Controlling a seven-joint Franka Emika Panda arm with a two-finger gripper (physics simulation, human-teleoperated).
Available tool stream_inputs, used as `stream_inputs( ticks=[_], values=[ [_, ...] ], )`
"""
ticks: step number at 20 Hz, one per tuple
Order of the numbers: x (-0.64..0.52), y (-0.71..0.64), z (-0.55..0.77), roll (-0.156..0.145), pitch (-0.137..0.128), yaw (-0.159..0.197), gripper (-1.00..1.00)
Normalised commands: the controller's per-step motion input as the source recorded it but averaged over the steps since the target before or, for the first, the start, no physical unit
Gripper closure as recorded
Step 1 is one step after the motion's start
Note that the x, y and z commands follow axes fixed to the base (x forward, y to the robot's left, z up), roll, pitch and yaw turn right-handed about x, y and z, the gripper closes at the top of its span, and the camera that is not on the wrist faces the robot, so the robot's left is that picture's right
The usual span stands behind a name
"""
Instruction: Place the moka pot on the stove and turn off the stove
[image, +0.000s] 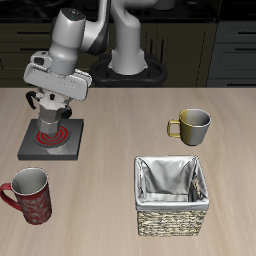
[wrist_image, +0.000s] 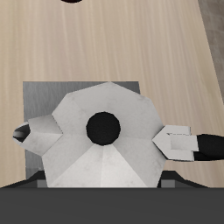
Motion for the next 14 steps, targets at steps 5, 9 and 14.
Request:
stream_inputs(
  ticks=[5, 9, 14],
  values=[
    [-0.04, 0.00, -0.11, -0.043, 0.016, -0.017, -1.00],
    [-0.03, 0.10, -0.06, 0.002, 0.018, 0.012, -1.00],
    [-0.10, 0.19, 0.12, 0.028, -0.028, 0.018, -1.00]
  ],
)
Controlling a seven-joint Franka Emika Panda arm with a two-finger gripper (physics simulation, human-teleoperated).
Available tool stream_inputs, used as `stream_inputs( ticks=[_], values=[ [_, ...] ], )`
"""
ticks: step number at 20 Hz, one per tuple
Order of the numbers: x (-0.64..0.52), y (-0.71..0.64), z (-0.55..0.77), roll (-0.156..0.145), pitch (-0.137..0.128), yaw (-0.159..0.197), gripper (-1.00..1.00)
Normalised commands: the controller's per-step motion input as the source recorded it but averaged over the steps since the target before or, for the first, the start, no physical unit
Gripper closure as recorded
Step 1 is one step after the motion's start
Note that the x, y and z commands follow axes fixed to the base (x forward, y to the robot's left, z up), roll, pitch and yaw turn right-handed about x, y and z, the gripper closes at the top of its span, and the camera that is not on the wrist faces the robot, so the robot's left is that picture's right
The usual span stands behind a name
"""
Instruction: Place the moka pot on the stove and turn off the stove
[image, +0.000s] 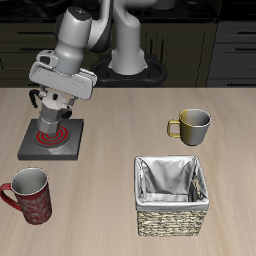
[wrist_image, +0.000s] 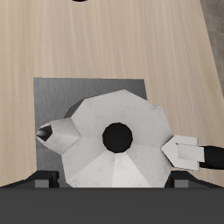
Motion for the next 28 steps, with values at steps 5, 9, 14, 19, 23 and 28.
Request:
stream_inputs(
  ticks=[5, 9, 14, 19, 23, 28],
  values=[
    [-0.08, 0.13, 0.14, 0.021, -0.014, 0.002, -1.00],
    [-0.16, 0.05, 0.19, -0.006, -0.028, 0.006, -1.00],
    [-0.18, 0.00, 0.16, -0.001, -0.007, 0.020, -1.00],
    [-0.23, 0.01, 0.20, -0.005, -0.022, 0.013, -1.00],
    [-0.16, -0.01, 0.13, -0.009, -0.007, 0.012, -1.00],
    [-0.22, 0.04, 0.06, 0.008, 0.007, 0.020, -1.00]
  ],
)
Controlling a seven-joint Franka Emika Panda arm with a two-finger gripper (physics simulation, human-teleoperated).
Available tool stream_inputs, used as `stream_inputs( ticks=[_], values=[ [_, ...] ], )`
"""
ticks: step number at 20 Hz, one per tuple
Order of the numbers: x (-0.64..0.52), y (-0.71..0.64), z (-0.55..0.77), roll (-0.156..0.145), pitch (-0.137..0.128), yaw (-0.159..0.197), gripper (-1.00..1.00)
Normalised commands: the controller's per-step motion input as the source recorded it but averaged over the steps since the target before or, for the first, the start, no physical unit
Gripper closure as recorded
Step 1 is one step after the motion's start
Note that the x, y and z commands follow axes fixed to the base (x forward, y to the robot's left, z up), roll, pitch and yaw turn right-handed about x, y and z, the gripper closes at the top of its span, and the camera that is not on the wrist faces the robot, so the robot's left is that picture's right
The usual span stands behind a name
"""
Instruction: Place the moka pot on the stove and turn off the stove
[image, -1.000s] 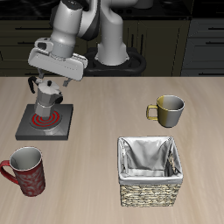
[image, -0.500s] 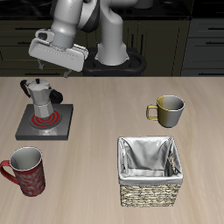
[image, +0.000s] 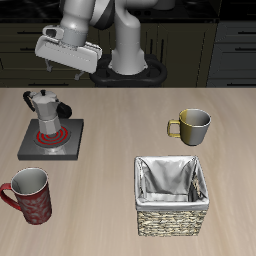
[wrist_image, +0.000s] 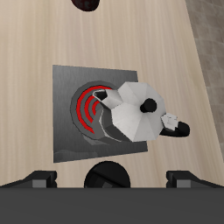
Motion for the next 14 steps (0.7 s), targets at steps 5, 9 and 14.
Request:
stream_inputs(
  ticks=[5, 9, 14],
  values=[
    [-0.13, 0.06, 0.03, 0.026, 0.014, 0.014, -1.00],
    [-0.17, -0.03, 0.07, 0.007, 0.000, 0.011, -1.00],
    [-0.20, -0.18, 0.04, 0.003, 0.041, -0.008, -1.00]
  ],
)
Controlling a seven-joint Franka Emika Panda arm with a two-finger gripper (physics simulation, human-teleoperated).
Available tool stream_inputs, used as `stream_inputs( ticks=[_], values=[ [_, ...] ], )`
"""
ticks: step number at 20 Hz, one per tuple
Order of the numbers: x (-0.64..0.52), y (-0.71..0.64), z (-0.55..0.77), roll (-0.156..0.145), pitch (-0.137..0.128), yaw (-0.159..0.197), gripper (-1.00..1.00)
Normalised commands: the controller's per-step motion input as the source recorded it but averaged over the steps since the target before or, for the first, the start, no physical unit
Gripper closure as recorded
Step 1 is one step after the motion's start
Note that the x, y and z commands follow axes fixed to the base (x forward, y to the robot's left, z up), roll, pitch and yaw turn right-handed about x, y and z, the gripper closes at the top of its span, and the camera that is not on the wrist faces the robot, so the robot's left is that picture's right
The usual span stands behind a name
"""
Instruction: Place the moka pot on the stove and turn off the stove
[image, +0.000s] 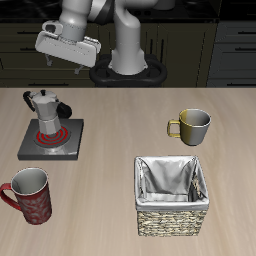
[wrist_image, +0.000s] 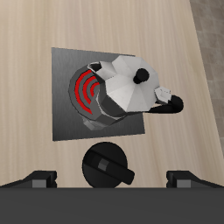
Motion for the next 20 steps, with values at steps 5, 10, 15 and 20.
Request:
stream_inputs(
  ticks=[5, 10, 15, 20],
  values=[
    [-0.09, -0.05, -0.01, 0.040, 0.031, 0.047, -1.00],
    [-0.02, -0.14, -0.08, 0.012, 0.064, 0.080, -1.00],
    [0.05, -0.05, -0.06, 0.036, 0.070, 0.103, -1.00],
    [0.01, -0.21, -0.03, -0.020, 0.038, 0.061, -1.00]
  ],
)
